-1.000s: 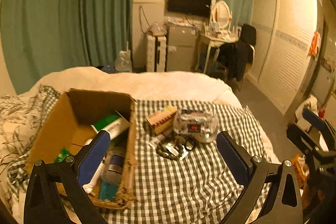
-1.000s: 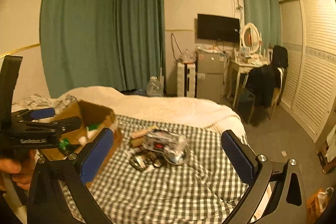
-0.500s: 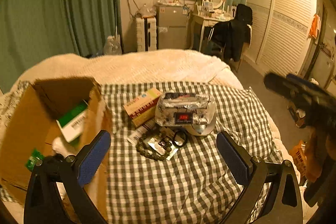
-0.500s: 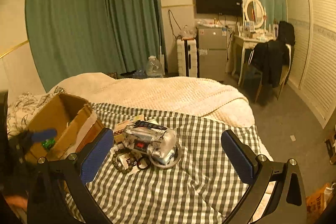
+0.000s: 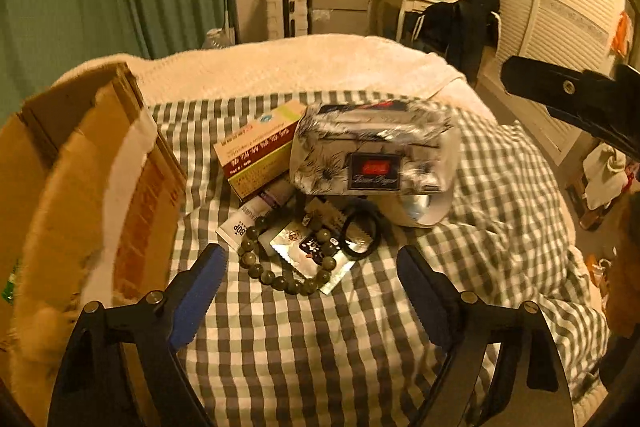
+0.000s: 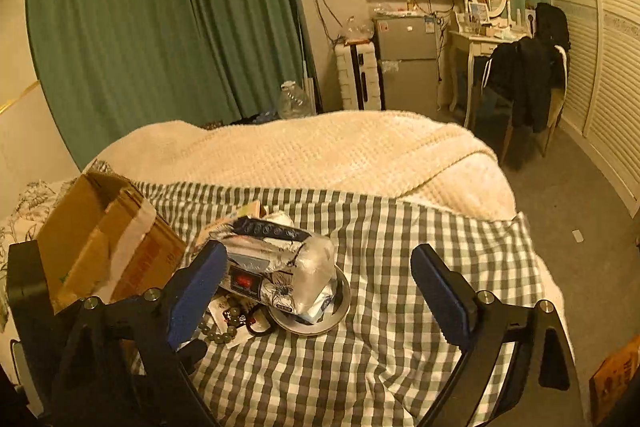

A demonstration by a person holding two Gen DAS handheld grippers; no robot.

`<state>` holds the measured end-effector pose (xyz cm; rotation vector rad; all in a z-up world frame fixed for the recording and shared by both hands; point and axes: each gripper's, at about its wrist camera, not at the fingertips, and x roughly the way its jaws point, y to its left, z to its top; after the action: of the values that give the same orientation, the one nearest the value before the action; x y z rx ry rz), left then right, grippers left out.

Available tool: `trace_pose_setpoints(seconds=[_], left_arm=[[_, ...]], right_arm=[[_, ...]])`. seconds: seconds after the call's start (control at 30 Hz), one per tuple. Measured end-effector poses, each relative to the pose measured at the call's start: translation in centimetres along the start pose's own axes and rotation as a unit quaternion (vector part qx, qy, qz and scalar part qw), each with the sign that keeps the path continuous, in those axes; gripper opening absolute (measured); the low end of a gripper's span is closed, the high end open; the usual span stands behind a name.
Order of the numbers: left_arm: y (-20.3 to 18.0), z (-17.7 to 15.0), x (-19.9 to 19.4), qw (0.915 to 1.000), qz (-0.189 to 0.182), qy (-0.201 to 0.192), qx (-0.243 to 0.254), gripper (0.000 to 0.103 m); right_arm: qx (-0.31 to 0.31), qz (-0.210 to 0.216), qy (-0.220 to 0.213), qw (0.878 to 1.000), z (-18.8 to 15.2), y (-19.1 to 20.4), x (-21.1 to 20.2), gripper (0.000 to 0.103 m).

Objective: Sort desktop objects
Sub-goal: 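Grasp the floral tissue pack with the right tool while the left grasps the bead bracelet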

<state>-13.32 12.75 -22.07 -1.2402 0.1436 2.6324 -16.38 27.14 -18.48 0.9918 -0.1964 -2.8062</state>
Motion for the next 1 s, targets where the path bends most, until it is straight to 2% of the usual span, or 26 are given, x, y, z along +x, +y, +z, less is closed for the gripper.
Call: trace_pose_setpoints(seconds=[0.53,0.63,0.73,0.8,0.83,0.87,0.9,0.93,0.97,1.0], left_arm=[[1.0,-0.9,7.1,0.9991,0.029,0.030,-0.006,0.089],[1.1,-1.4,8.0,0.9991,0.023,0.035,-0.005,0.082],[0.9,-1.8,7.8,0.9996,0.010,0.024,0.003,0.072],[0.6,-2.2,7.6,0.9996,0.015,0.015,0.017,0.062],[0.6,-2.5,7.5,0.9995,0.018,0.009,0.024,0.058],[0.5,-2.7,7.3,0.9994,0.019,0.006,0.027,0.051],[0.5,-2.8,7.3,0.9994,0.021,0.003,0.029,0.041],[0.6,-2.9,7.2,0.9992,0.027,0.002,0.029,0.036],[0.6,-2.9,7.1,0.9993,0.025,0.000,0.028,0.022],[0.6,-3.0,6.9,0.9993,0.026,0.001,0.028,0.016]], right_arm=[[0.013,0.019,0.014,1.000,-0.9,-0.4,5.5,0.093],[0.033,0.031,0.015,0.999,-1.3,-0.7,6.1,0.092],[0.044,0.036,0.021,0.998,-2.1,-0.6,6.9,0.081],[0.034,0.033,0.031,0.998,-2.5,-0.1,7.4,0.074],[0.029,0.033,0.032,0.999,-2.6,0.1,7.5,0.068],[0.026,0.032,0.030,0.999,-2.7,0.3,7.5,0.059],[0.027,0.033,0.028,0.999,-2.7,0.4,7.4,0.055],[0.030,0.034,0.027,0.999,-2.8,0.5,7.3,0.046],[0.031,0.036,0.027,0.999,-2.9,0.6,7.3,0.040],[0.027,0.037,0.029,0.999,-3.0,0.9,7.3,0.039]])
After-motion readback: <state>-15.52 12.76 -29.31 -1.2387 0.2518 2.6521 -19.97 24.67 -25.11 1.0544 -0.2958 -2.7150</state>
